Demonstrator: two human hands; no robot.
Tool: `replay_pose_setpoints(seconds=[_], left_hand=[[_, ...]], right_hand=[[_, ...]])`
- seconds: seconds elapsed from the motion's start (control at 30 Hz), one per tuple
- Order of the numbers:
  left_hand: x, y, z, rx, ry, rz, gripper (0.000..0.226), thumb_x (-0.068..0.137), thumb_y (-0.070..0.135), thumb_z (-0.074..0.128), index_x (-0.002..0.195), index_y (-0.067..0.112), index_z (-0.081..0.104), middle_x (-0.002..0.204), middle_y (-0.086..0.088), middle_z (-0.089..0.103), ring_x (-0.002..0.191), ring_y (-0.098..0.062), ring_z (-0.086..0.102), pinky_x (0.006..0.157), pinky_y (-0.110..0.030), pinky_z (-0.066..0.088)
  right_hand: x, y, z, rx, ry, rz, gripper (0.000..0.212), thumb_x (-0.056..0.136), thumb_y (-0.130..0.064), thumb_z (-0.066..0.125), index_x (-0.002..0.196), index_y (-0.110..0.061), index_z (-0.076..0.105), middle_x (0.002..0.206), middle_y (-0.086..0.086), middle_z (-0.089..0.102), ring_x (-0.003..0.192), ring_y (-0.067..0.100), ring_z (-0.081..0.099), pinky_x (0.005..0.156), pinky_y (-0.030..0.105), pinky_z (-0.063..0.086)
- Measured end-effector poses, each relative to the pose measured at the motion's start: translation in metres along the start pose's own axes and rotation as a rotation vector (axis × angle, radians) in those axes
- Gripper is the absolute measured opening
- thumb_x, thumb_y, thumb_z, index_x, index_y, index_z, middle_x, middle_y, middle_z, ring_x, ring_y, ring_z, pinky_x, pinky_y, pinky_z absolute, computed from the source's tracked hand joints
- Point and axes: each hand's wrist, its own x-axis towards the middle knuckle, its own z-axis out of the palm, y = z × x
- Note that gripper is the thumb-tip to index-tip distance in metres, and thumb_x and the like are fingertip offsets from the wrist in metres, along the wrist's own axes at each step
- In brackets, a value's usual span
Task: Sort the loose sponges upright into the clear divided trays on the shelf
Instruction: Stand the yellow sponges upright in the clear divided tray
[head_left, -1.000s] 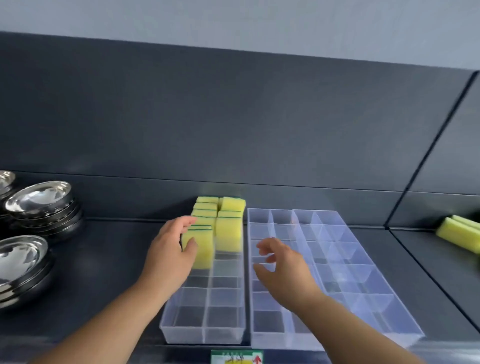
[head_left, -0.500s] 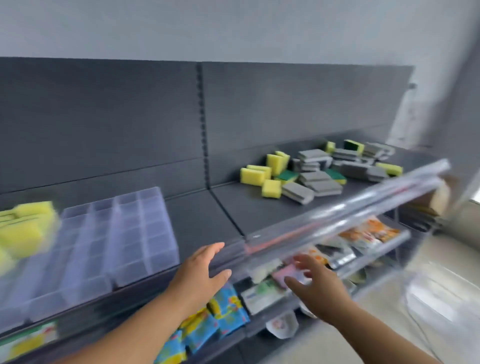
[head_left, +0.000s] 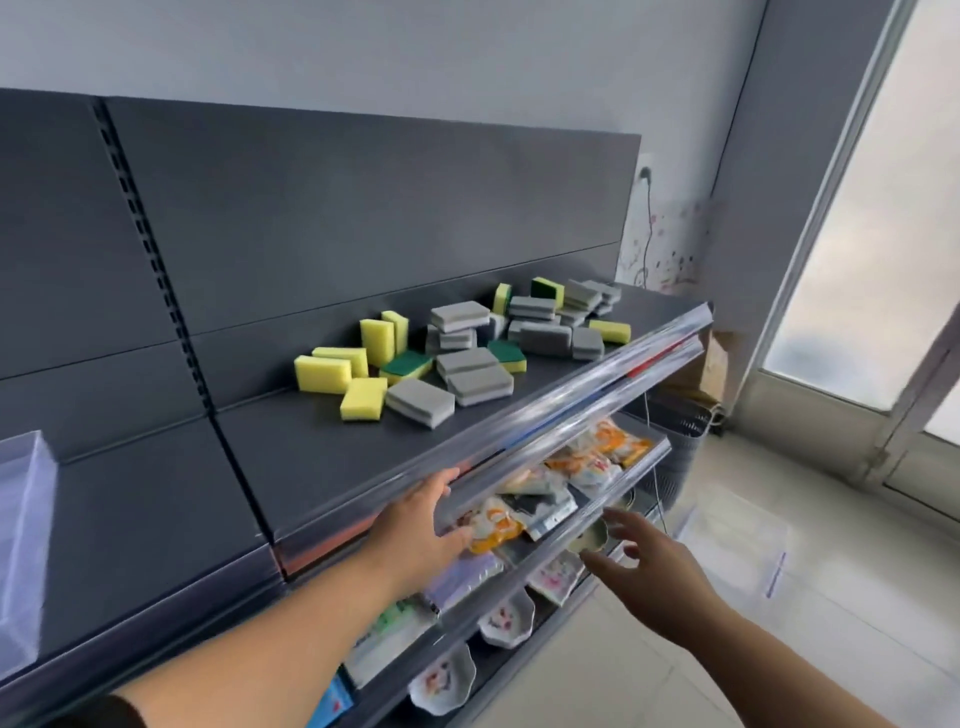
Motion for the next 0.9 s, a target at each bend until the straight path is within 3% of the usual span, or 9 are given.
replay_pose_setpoints(seconds=[0.2,0.3,0.37,0.47,0.6,0.77,0.9], left_hand=[[0.118,-0.028,-0.029,0.008,0.296,-0.093,0.059,0.087,0.024,0.064,0.140,0.017,0.038,0.140,-0.007,0.044,0.127,-0.024,0.043,0.104,-0.032,0.036],[0.174,-0.055,-0.050,0.125,0.449,-0.242,0.058,0.087,0.022,0.061,0.139,0.011,0.039,0.140,-0.011,0.044,0.127,-0.031,0.040,0.104,-0.037,0.034],[0.201,-0.073,-0.064,0.183,0.452,-0.379,0.058,0.089,0.026,0.058,0.140,0.010,0.037,0.140,-0.013,0.042,0.125,-0.034,0.040,0.103,-0.040,0.037],[0.228,-0.096,-0.073,0.166,0.372,-0.537,0.059,0.090,0.037,0.054,0.139,0.011,0.034,0.140,-0.013,0.041,0.123,-0.034,0.043,0.097,-0.042,0.042],[0.244,-0.105,-0.073,0.084,0.364,-0.561,0.062,0.085,0.042,0.062,0.135,0.015,0.037,0.133,-0.008,0.049,0.113,-0.031,0.052,0.082,-0.037,0.046],[0.251,-0.097,-0.075,0.048,0.408,-0.540,0.084,0.072,0.028,0.080,0.142,0.018,0.033,0.135,-0.003,0.048,0.121,-0.023,0.046,0.094,-0.032,0.040],[0.247,-0.087,-0.076,0.084,0.474,-0.610,0.075,0.073,0.025,0.078,0.139,0.019,0.042,0.134,-0.006,0.052,0.119,-0.027,0.049,0.094,-0.033,0.041]], right_hand=[[0.115,-0.042,-0.002,0.014,-0.029,-0.114,0.066,0.081,-0.055,0.064,0.139,-0.037,0.038,0.130,-0.011,0.056,0.111,0.010,0.056,0.089,0.025,0.046],[0.178,-0.062,-0.002,0.019,-0.059,-0.135,0.065,0.082,-0.053,0.063,0.139,-0.037,0.038,0.132,-0.011,0.054,0.098,0.003,0.056,0.084,0.023,0.047],[0.218,-0.072,-0.001,0.029,-0.065,-0.128,0.063,0.083,-0.053,0.063,0.139,-0.036,0.039,0.131,-0.011,0.054,0.093,0.002,0.056,0.077,0.021,0.048],[0.272,-0.083,0.002,0.007,-0.043,-0.134,0.059,0.085,-0.049,0.062,0.138,-0.032,0.041,0.130,-0.008,0.056,0.110,0.011,0.056,0.090,0.028,0.048],[0.331,-0.094,0.011,-0.040,-0.022,-0.149,0.046,0.091,-0.042,0.056,0.135,-0.029,0.048,0.131,-0.003,0.056,0.117,0.018,0.054,0.095,0.030,0.043],[0.386,-0.103,0.024,-0.116,-0.073,-0.231,0.043,0.097,-0.026,0.044,0.139,-0.023,0.044,0.141,0.003,0.048,0.123,0.024,0.049,0.096,0.030,0.039],[0.415,-0.093,0.030,-0.241,-0.161,-0.305,0.036,0.098,-0.027,0.037,0.130,-0.018,0.052,0.135,0.004,0.052,0.122,0.024,0.049,0.093,0.033,0.041]])
